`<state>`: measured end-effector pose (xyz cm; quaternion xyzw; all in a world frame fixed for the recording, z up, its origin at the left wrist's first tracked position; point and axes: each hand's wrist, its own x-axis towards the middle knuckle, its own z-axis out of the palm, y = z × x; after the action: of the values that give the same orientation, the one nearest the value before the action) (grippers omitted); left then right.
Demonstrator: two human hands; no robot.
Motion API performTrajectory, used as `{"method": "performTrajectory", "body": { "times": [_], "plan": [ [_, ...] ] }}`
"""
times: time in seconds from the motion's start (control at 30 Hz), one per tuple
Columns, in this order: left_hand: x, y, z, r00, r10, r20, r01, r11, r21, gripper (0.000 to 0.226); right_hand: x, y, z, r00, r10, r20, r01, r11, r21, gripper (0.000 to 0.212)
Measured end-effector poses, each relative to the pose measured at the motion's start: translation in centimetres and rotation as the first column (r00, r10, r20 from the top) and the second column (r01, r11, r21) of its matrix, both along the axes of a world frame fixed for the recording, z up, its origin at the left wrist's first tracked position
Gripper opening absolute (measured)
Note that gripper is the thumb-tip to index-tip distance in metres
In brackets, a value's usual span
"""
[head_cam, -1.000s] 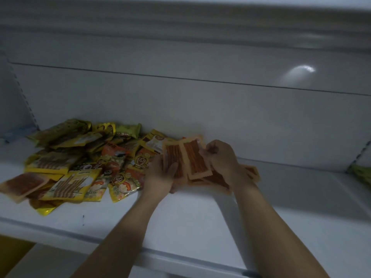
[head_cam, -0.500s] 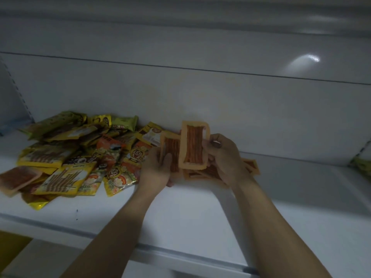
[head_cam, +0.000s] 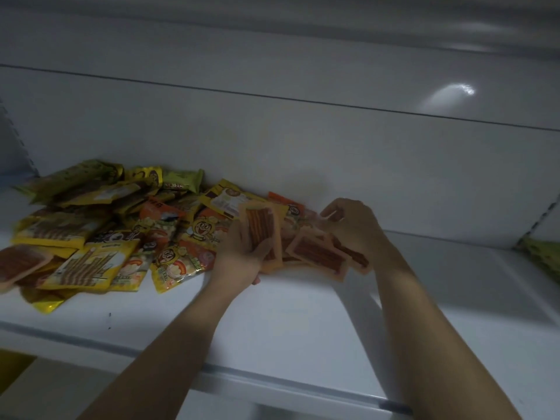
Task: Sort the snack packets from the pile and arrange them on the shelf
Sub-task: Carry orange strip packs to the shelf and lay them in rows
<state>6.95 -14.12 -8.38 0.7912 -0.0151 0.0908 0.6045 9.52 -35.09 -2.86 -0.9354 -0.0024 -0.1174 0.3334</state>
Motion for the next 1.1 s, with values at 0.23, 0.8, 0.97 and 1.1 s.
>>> {"method": "performTrajectory", "body": {
  "times": [0.23,0.8,0.97,1.1],
  "plan": [
    [0.4,-0.1,-0.6,0.999,0.026,-0.02,-0.025,0.999,0.047,0.034,-1.3,-0.7,-2.5,0.969,0.069,-0.236,-0.149,0.928,-0.342,0.056],
    [-0.2,-1.1,-0.7,0.999,0.029,0.032,-0.028,1.0,-0.005,0.03,-2.0,-5.6,-0.8,0.975,-0.203,0.086,0.218,0.949,-0.229,0.019],
    [-0.4,-3.0,-0.8,0.999,-0.015,0.029,0.012,0.996,0.083,0.033,-1.4,-5.6,-2.5,0.968,-0.217,-0.126,0.173,0.941,-0.292,0.025],
    [-0.3,-3.2,-1.0,0.999,-0.021,0.034,0.019,0.998,0.065,0.033,-0.9,-4.7,-3.9,0.962,-0.195,-0.189,0.119,0.928,-0.354,0.043]
  ]
}}
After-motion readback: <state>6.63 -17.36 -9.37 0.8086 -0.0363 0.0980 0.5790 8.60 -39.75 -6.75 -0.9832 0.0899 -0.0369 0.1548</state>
